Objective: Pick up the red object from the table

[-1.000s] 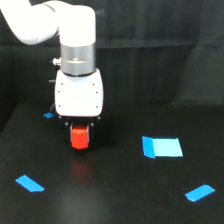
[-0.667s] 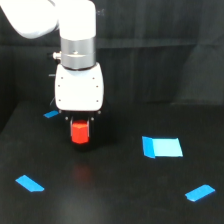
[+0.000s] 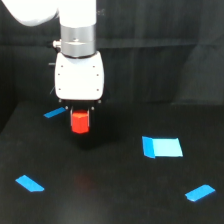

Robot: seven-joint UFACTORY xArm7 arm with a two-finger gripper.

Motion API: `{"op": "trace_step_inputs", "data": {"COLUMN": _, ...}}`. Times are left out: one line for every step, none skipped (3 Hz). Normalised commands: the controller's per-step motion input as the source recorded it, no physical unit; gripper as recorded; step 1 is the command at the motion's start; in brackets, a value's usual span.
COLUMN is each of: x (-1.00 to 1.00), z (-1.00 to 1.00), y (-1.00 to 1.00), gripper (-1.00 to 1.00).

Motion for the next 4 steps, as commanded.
{"op": "trace_step_inputs", "data": {"x": 0.00, "z": 0.85, "y": -0.01, "gripper": -1.00}}
{"op": "trace_step_inputs", "data": {"x": 0.02, "z": 0.90, "y": -0.01, "gripper": -0.96}}
{"op": "trace_step_inputs", "data": {"x": 0.06, "z": 0.81, "y": 0.01, "gripper": -1.00}}
{"op": "trace_step_inputs", "data": {"x": 0.08, "z": 0.46, "y": 0.01, "gripper": -1.00}}
